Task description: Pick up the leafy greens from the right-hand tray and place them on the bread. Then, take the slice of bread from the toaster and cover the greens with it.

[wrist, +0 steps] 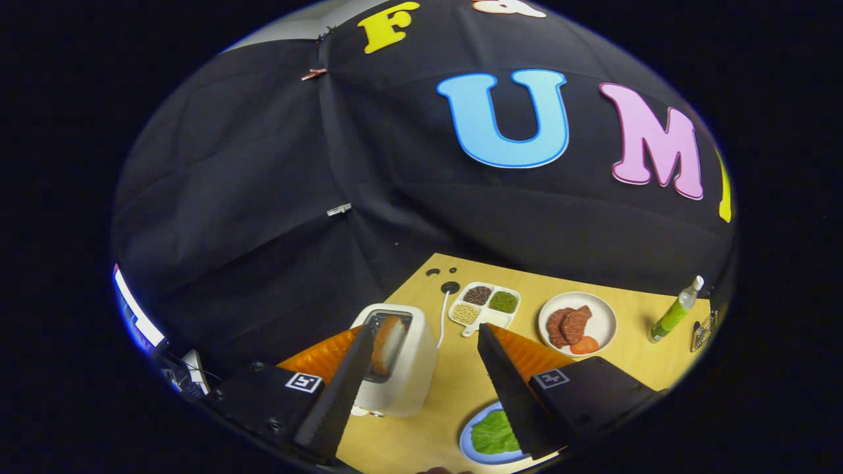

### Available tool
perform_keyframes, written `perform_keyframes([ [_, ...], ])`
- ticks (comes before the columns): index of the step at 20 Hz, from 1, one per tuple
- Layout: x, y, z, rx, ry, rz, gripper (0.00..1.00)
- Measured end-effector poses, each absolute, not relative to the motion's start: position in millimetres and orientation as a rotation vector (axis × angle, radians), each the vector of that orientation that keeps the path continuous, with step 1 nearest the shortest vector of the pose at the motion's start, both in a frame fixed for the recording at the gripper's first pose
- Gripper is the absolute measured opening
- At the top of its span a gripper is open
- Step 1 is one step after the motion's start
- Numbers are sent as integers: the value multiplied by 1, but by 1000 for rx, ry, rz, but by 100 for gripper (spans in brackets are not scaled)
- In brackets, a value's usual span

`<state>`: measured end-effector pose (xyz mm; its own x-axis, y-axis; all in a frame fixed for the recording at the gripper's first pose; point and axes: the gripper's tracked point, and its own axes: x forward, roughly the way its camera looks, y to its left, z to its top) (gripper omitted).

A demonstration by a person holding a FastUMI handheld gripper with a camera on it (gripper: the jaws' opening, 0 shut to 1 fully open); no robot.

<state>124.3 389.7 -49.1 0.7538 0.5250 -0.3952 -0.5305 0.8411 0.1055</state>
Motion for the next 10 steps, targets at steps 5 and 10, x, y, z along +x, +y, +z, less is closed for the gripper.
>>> perform_keyframes([
  [5, 132, 440, -94, -94, 503, 594, 100],
  [10, 151, 460, -139, -185, 552, 552, 100],
])
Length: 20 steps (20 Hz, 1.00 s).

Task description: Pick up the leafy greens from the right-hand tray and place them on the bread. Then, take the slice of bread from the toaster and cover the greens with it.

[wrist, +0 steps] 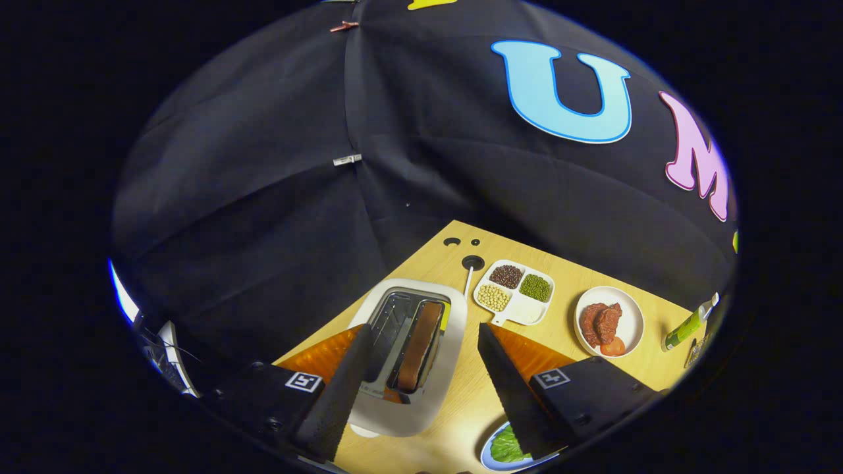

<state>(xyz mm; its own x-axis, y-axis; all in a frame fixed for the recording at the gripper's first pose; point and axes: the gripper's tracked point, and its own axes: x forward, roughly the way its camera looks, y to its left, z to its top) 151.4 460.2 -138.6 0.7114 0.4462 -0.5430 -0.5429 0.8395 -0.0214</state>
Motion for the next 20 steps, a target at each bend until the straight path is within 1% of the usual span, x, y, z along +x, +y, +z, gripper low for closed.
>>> perform_keyframes([
  [3, 165, 459, -152, -207, 554, 509, 100],
  [5, 167, 462, -159, -197, 573, 505, 98],
  [7, 166, 467, -164, -206, 586, 511, 85],
  [13, 161, 476, -174, -214, 621, 524, 21],
  [14, 160, 478, -172, -202, 630, 539, 15],
  [17, 161, 474, -164, -166, 635, 558, 11],
  [20, 161, 471, -138, -132, 590, 562, 11],
])
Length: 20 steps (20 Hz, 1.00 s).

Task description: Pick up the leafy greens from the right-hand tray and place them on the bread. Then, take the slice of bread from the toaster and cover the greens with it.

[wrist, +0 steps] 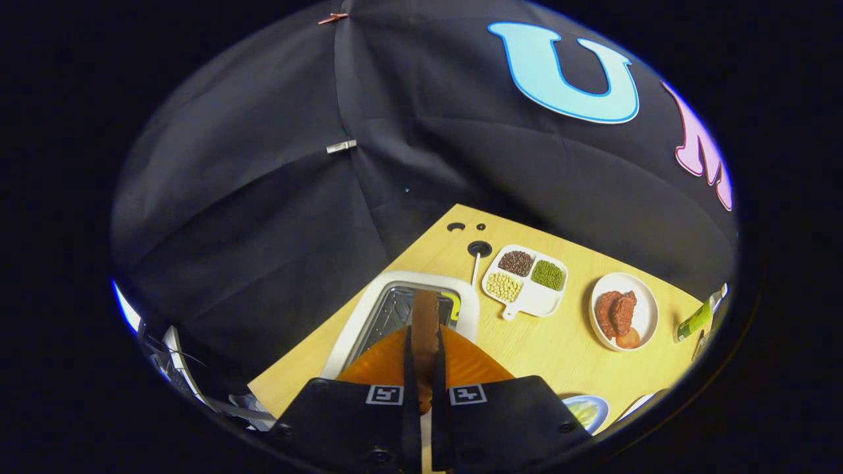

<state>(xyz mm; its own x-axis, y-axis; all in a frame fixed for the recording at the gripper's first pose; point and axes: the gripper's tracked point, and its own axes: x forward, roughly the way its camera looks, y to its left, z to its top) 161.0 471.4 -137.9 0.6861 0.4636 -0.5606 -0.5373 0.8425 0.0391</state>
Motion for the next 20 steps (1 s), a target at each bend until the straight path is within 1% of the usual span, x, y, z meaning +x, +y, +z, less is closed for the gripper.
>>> perform_keyframes([
  [5, 157, 462, -93, -91, 510, 566, 11],
  [11, 151, 417, -54, -26, 452, 543, 11],
  [16, 139, 369, -47, 29, 460, 510, 11],
  [20, 130, 322, -70, 49, 505, 477, 10],
])
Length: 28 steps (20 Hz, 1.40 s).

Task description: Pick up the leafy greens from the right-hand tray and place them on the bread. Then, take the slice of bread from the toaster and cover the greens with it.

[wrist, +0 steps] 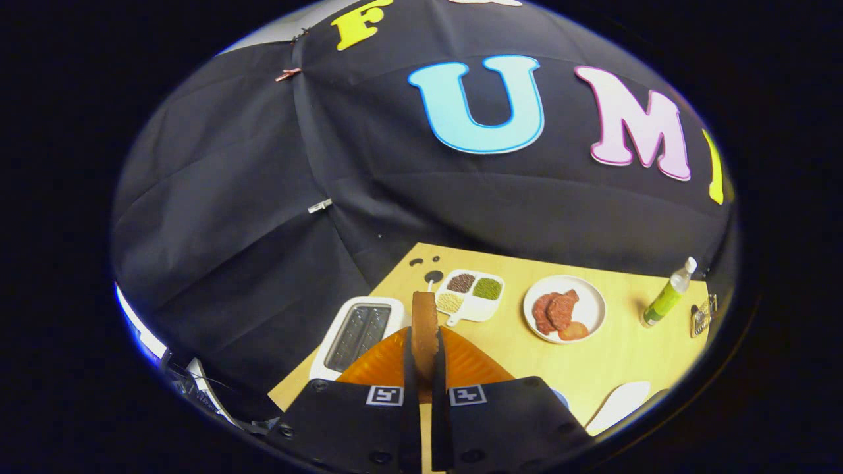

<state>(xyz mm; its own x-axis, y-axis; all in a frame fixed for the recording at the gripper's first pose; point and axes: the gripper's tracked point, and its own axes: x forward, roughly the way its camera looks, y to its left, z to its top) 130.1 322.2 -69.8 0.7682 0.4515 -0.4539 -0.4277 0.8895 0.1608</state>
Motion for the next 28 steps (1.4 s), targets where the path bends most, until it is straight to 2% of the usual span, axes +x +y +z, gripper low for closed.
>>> perform_keyframes([
  [12, 103, 263, -197, 140, 731, 517, 10],
  [23, 110, 213, -250, 249, 795, 461, 11],
  [25, 113, 199, -257, 235, 798, 415, 14],
  [28, 114, 177, -264, 204, 791, 345, 30],
])
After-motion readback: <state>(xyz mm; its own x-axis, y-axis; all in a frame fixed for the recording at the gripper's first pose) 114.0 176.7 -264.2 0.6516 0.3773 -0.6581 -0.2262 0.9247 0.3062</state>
